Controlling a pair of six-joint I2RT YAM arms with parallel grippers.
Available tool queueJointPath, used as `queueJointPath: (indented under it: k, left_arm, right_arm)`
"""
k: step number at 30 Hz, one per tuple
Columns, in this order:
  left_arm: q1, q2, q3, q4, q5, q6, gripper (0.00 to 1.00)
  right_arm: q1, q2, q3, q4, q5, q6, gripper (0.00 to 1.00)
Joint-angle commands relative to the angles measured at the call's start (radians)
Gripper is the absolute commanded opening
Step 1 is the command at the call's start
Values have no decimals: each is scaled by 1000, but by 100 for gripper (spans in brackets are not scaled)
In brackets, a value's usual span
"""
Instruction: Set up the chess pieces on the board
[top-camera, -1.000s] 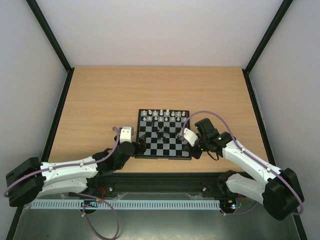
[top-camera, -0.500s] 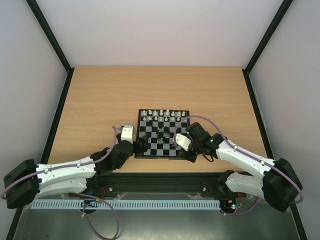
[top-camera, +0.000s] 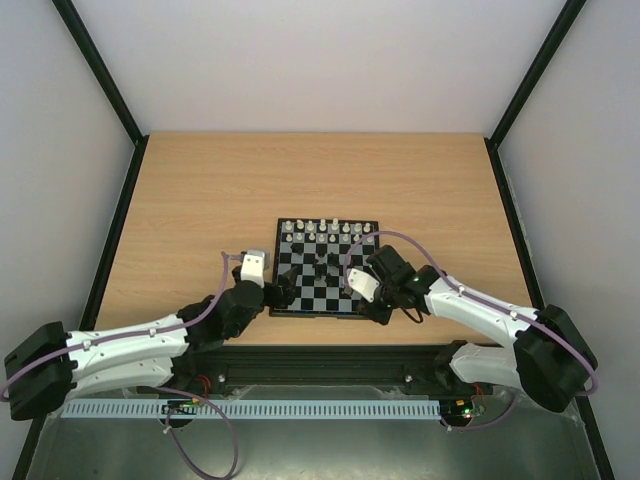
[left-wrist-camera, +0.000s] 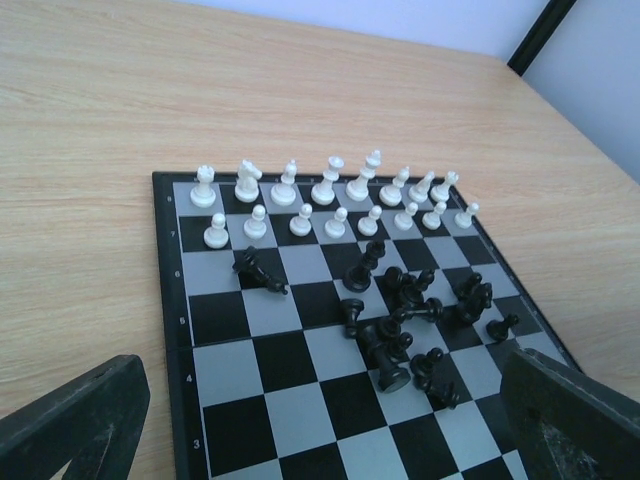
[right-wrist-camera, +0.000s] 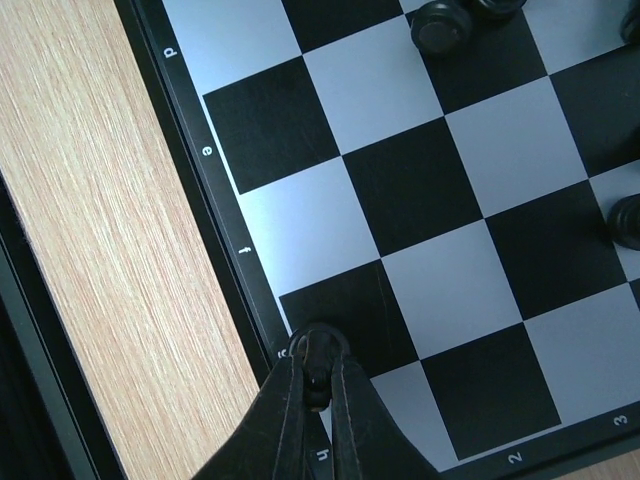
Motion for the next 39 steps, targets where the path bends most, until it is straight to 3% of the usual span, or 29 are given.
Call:
queueJointPath:
  k: [1, 5, 12, 19, 23, 25, 27, 31, 34, 37, 39]
  left_arm:
    - [3, 53, 45, -46, 22, -19, 99]
    - [4, 131, 94, -69, 41, -5, 99]
    - [3, 185, 162, -109, 74, 52, 99]
    - [4, 46, 121, -81, 105, 77, 99]
    - [91, 41, 192, -201, 216, 90, 99]
    - [125, 84, 276, -313, 305, 117, 99]
    - [122, 89, 325, -356, 308, 158, 99]
    - [126, 28, 342, -295, 298, 253, 99]
    - [138, 50, 409, -293, 318, 313, 99]
    - [143, 147, 511, -339, 263, 342, 99]
    - [146, 246, 592, -413, 97, 278, 99]
  right_arm:
    - [9, 23, -6, 3, 8, 9, 6]
    - [9, 40, -5, 7, 21, 15, 7]
    - [9, 30, -6, 16, 43, 28, 18]
    - [7, 4, 32, -8, 10, 61, 28]
    - [-5, -59, 75, -14, -11, 93, 33]
    - [-30, -79, 105, -28, -38, 108, 34]
    - [-84, -97, 137, -43, -100, 133, 34]
    - [-237, -120, 180, -67, -275, 202, 34]
    - [-311, -149, 184, -67, -293, 223, 35]
    - [-350, -208, 154, -30, -243, 241, 35]
    - [-377, -238, 143, -28, -249, 243, 37]
